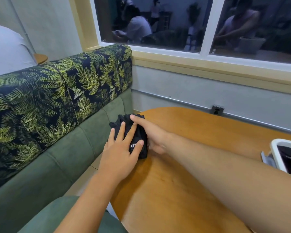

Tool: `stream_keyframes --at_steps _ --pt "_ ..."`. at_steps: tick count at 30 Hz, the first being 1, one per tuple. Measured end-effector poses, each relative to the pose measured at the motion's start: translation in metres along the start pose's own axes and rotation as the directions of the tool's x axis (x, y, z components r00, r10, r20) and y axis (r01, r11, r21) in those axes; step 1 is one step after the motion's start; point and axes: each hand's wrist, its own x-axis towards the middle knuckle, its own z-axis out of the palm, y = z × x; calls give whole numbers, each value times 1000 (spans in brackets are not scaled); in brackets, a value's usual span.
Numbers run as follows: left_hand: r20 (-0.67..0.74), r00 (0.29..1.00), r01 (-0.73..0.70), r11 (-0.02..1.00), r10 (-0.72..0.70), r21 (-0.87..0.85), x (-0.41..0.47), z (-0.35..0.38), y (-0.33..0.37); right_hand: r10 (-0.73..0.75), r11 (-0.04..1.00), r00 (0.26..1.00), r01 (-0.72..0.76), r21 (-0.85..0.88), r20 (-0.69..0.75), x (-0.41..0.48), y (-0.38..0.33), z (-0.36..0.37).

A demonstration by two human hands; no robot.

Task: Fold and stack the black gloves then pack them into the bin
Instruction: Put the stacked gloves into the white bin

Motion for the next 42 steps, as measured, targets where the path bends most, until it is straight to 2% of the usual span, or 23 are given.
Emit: stream_keyframes --at_steps 8,14,21,26,30,36,42 --pt "-89 982 -169 986 169 3 -8 -33 74 -176 984 984 176 -16 19 -80 -41 -48" --pt "-100 938 -333 943 333 15 -25 -55 180 -321 945 946 323 -51 36 -190 -66 -116" --pt "-37 846 -532 846 532 -21 -52 -39 315 -352 934 932 356 41 -83 -322 -53 -213" --pt "51 782 -620 783 622 -45 -79 1 395 -345 925 917 369 91 -201 -394 -14 -270" --pt "155 756 -628 771 636 -101 -100 35 437 -308 925 919 349 148 -247 -425 22 -309" --pt "361 747 -562 820 558 -107 -115 77 462 -136 947 957 201 248 -257 -424 65 -344" --pt "486 723 -542 839 492 -42 -122 92 478 52 979 940 20 205 -338 -410 80 -361"
